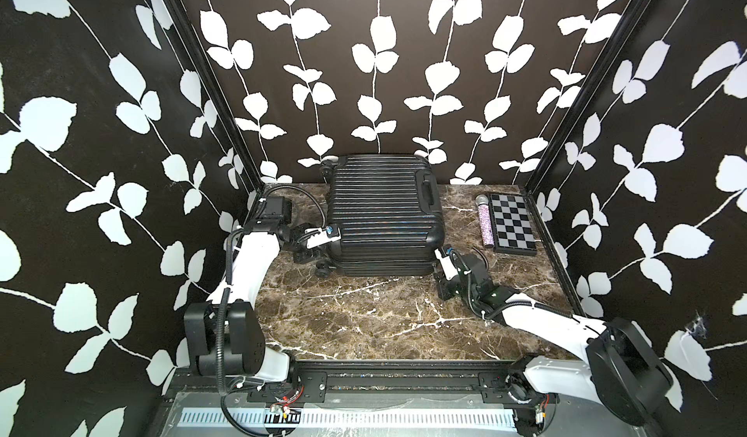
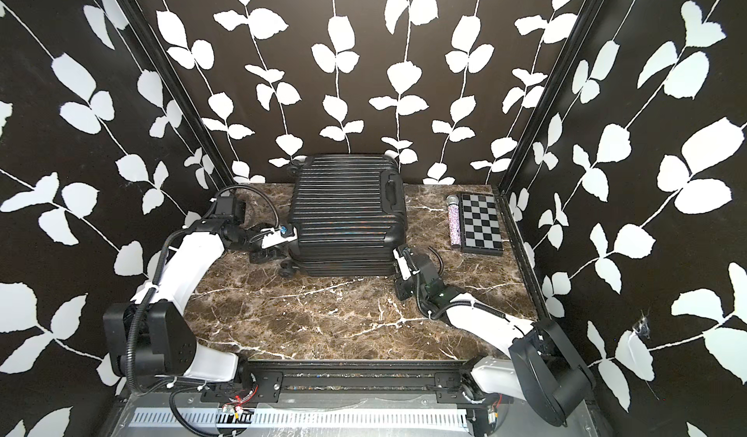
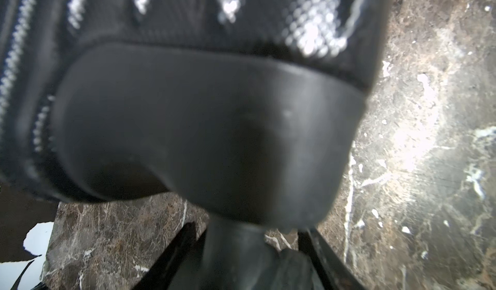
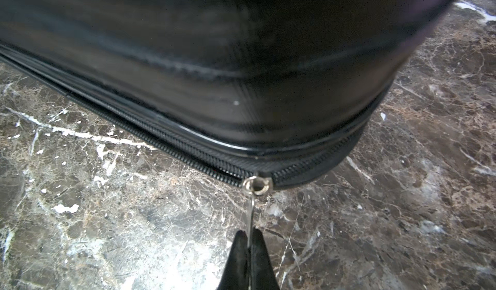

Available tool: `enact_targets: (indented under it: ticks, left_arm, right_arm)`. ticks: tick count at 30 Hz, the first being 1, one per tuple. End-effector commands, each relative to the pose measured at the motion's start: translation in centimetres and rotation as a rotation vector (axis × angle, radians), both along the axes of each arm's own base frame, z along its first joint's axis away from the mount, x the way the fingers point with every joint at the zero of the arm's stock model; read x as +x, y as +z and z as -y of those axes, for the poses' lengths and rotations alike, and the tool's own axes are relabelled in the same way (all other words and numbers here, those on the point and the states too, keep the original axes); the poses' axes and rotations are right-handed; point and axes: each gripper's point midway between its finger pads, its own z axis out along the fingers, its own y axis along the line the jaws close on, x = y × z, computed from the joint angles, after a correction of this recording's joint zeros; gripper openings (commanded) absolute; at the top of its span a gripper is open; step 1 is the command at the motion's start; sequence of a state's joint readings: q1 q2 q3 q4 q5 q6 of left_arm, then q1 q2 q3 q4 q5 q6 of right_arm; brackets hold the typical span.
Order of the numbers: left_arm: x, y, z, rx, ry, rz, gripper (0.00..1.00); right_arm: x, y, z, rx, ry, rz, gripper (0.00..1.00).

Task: Close the suitcase zippers
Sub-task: Zip the zipper on the suitcase.

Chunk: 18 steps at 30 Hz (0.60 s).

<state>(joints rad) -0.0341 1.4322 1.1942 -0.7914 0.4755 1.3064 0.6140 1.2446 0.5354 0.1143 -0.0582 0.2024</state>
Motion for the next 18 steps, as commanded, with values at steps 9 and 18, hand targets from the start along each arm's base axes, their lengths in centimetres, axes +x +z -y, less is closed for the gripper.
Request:
enact_targets:
  ticks: [9, 18]
  left_arm:
    - [-4.0, 2.6, 2.0, -0.085, 0.069, -0.030, 0.15]
    - [-3.5, 4.0, 3.0, -0.242, 0.268, -0.048, 0.05]
  right_arm:
    - [-0.8, -0.9, -0.8, 0.007, 0.048, -0.052, 0.00]
    - [-1.0, -0.2, -2.0, 0.055, 0.094, -0.056, 0.00]
